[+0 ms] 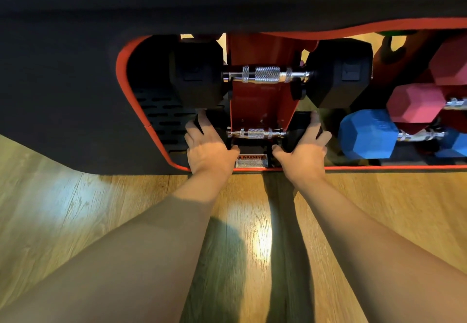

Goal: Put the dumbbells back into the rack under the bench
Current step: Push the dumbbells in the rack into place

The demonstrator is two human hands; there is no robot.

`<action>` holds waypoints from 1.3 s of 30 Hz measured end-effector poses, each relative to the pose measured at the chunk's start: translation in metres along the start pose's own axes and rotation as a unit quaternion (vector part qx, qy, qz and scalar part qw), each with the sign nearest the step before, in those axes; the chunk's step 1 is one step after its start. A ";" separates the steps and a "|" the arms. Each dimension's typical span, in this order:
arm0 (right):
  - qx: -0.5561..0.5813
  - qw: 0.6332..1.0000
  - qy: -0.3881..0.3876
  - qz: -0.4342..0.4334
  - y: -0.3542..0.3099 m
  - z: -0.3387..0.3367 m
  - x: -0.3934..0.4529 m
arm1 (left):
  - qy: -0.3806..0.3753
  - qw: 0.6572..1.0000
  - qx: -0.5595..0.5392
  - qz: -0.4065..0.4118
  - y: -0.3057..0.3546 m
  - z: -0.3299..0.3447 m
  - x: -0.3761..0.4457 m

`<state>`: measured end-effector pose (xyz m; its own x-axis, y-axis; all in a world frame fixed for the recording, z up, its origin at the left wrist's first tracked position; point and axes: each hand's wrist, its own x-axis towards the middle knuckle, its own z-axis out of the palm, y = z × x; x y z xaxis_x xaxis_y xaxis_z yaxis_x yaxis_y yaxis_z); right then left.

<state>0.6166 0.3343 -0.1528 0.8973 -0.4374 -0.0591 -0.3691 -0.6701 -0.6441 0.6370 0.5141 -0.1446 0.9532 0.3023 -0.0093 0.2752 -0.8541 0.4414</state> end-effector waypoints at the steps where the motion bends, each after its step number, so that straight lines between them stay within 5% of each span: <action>1: -0.004 1.000 -0.003 0.000 0.000 0.000 0.000 | 0.000 1.000 -0.001 0.000 0.000 0.000 0.000; 28: -0.031 0.998 -0.045 -0.014 -0.004 -0.017 -0.002 | -0.026 1.000 0.010 -0.010 0.006 -0.010 -0.007; 39: -0.151 0.985 -0.073 -0.048 0.002 -0.046 -0.007 | -0.050 0.983 0.173 0.039 0.025 -0.021 -0.030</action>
<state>0.5984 0.3085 -0.1180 0.9484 -0.2884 -0.1321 -0.3172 -0.8614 -0.3968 0.6128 0.4930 -0.1143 0.9759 0.2018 -0.0832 0.2104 -0.9710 0.1133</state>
